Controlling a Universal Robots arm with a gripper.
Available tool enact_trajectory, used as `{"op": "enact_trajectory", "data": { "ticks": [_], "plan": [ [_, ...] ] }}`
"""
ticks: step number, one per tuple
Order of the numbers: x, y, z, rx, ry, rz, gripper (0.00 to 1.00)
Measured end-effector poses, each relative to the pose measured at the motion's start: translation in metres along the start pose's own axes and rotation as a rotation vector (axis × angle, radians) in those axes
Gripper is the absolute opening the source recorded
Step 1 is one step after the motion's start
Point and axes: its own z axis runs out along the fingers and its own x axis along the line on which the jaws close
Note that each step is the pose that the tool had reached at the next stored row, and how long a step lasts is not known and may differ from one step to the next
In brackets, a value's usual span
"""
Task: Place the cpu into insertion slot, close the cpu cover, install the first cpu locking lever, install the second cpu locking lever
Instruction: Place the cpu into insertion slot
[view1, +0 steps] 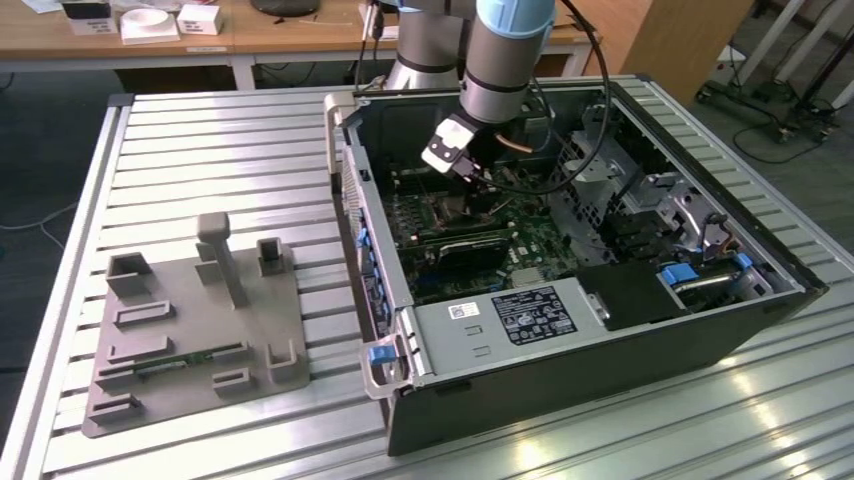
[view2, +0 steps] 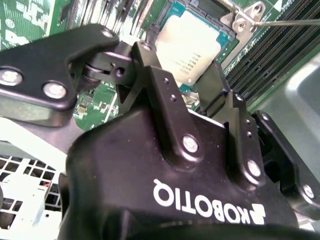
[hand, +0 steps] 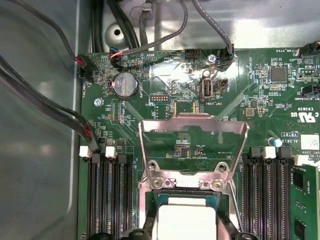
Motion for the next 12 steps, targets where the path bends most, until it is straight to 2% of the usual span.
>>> {"op": "enact_trajectory", "data": {
  "ticks": [1,2,7,12],
  "plan": [
    [0.0,0.0,0.0,0.0001,0.0,0.0,0.55],
    [-0.0001,0.0,-0.0001,0.0002,-0.0001,0.0,0.62],
    [-0.0001,-0.0001,-0.0004,0.0003,-0.0001,0.0,0.62],
    [0.0002,0.0,-0.0084,0.0002,0.0001,0.0,0.62]
  ]
}}
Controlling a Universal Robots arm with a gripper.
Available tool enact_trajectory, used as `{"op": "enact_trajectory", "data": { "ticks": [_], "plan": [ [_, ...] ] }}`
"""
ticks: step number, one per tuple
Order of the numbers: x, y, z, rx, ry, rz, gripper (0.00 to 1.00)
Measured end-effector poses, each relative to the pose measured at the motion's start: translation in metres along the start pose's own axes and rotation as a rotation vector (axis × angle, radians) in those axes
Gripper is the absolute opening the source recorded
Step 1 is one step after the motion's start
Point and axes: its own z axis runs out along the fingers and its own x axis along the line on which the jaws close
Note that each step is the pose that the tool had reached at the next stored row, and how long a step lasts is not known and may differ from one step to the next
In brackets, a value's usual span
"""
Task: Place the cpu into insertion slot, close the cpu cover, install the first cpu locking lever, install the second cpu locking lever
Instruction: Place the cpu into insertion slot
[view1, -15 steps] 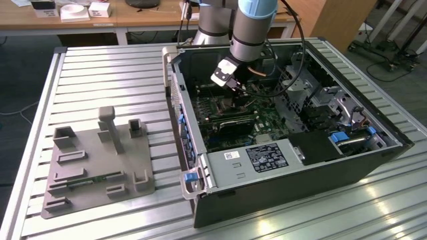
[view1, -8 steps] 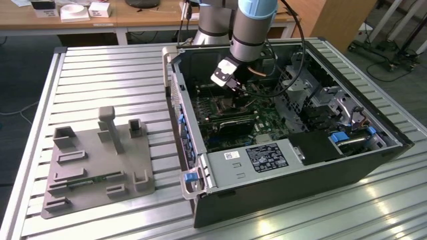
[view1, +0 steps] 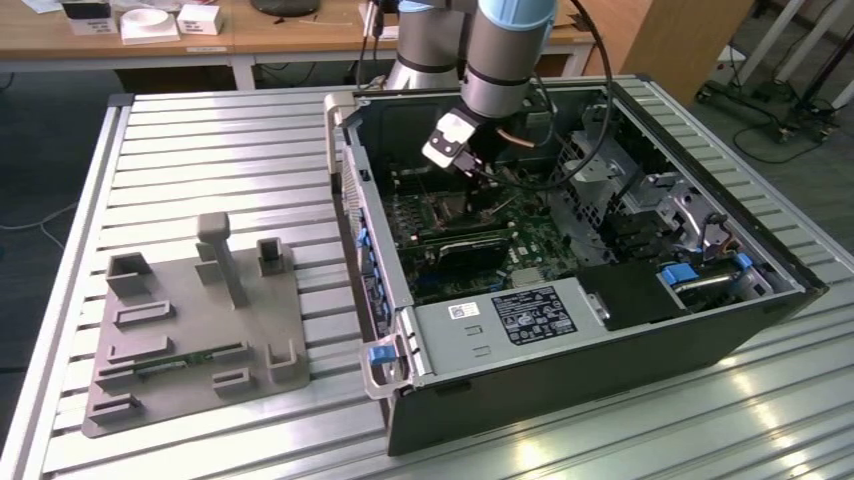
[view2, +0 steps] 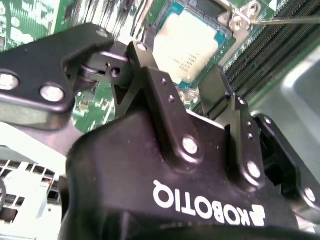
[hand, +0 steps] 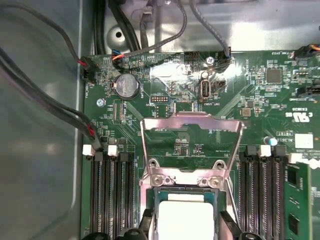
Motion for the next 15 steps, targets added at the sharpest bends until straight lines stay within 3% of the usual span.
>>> {"op": "enact_trajectory", "data": {
  "ticks": [5,8,12,13,15],
  "plan": [
    [0.0002,0.0001,-0.0097,0.0,0.0,0.0,0.6],
    [0.0004,0.0003,-0.0142,0.0,0.0,0.0,0.47],
    [0.0004,0.0006,-0.0142,0.0001,0.0001,0.0,0.3],
    [0.0004,0.0006,-0.0143,0.0001,0.0,0.0,0.3],
    [0.0003,0.0006,-0.0143,0.0002,-0.0001,0.0,0.18]
  ]
}}
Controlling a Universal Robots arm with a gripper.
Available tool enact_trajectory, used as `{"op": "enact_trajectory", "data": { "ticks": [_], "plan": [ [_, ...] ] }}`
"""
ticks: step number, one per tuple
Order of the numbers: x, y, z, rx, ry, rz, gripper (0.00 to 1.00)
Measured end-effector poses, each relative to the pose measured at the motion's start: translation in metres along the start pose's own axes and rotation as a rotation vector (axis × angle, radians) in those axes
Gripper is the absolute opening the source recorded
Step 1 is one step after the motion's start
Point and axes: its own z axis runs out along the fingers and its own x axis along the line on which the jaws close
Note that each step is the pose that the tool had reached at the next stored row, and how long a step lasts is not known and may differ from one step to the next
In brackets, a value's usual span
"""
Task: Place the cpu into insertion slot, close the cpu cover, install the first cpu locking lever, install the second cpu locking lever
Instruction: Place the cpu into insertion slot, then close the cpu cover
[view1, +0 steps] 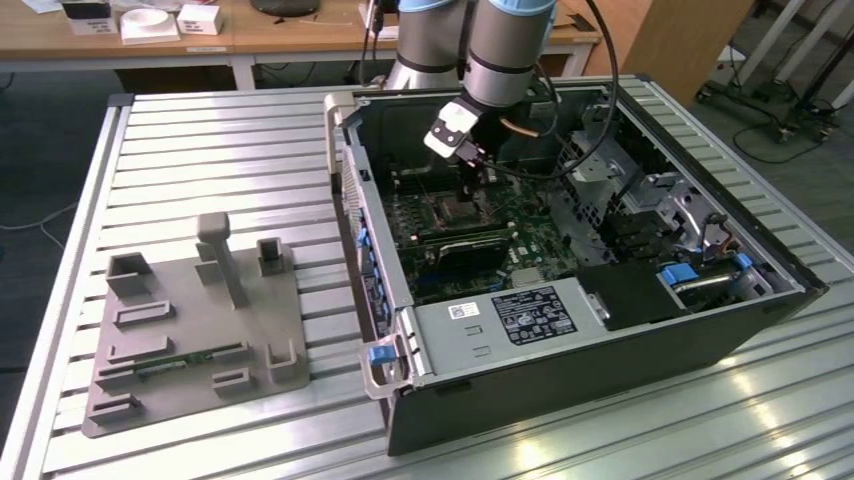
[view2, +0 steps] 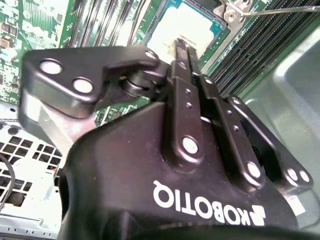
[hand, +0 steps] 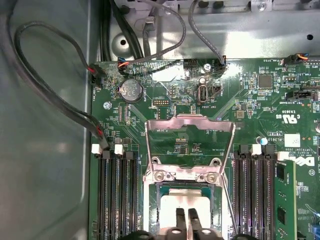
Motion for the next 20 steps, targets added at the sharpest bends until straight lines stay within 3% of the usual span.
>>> {"op": "enact_trajectory", "data": {
  "ticks": [4,15,20],
  "plan": [
    [0.0,0.0001,0.0,0.0,0.0,0.0,0.1],
    [0.0,0.0009,0.0,0.0,0.0,0.0,0.1],
    [0.0001,0.0008,-0.0035,-0.0002,-0.0001,0.0,0.1]
  ]
}}
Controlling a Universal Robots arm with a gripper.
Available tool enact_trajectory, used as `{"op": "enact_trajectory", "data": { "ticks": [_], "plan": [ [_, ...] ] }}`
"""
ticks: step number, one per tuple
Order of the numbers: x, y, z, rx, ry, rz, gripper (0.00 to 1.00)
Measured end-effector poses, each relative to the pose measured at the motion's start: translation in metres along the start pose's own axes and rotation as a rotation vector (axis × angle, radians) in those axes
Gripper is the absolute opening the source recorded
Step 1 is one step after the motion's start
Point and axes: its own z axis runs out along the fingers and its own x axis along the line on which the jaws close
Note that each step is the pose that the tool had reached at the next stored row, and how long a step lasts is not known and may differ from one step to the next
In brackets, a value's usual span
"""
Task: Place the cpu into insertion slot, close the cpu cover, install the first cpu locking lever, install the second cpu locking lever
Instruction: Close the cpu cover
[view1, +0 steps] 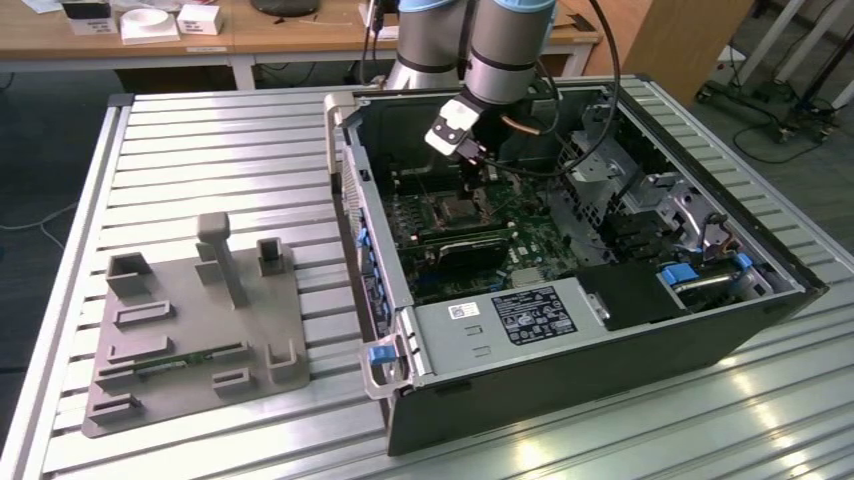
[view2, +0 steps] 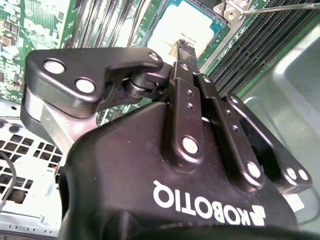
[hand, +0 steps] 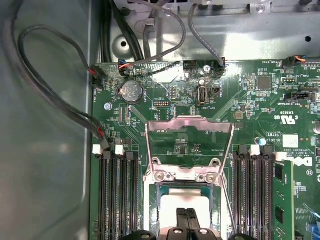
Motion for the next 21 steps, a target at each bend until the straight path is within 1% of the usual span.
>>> {"op": "enact_trajectory", "data": {
  "ticks": [10,15,21],
  "plan": [
    [0.0004,0.0,-0.0126,-0.0002,0.0002,0.0,0.1],
    [0.0006,0.0,-0.0203,-0.0002,0.0001,-0.001,0.1],
    [0.0006,0.0011,-0.0214,-0.0001,0.0001,-0.001,0.1]
  ]
}}
